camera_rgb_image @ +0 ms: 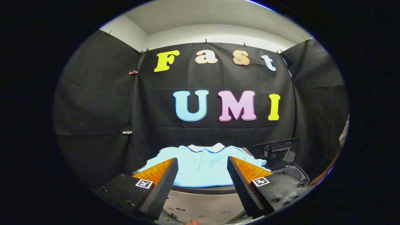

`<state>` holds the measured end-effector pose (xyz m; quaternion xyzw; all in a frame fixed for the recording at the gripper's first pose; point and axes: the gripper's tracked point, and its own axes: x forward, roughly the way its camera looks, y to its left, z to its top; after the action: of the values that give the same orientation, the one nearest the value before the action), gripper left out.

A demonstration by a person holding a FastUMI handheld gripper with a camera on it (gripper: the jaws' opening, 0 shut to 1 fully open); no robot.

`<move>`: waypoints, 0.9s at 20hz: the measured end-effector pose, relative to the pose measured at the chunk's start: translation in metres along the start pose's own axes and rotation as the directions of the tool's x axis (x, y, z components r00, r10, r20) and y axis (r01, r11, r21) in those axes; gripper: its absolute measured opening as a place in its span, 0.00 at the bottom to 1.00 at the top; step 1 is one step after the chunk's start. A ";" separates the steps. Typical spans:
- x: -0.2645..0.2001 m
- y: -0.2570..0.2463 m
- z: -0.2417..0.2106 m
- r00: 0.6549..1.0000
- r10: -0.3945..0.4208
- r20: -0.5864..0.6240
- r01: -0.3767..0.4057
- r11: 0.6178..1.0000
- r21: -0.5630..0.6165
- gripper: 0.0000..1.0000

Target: Put the clothes into the washing machine and then close the washing machine lid.

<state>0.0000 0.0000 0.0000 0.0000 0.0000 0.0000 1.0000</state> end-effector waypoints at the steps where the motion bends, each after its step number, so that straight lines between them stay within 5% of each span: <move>1: -0.001 0.000 0.000 1.000 0.001 -0.002 -0.001 1.000 -0.002 0.99; 18: -0.007 0.007 -0.002 1.000 -0.022 -0.002 0.022 1.000 0.002 0.99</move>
<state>-0.0071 0.0066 -0.0019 0.0009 0.0011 -0.0111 0.9999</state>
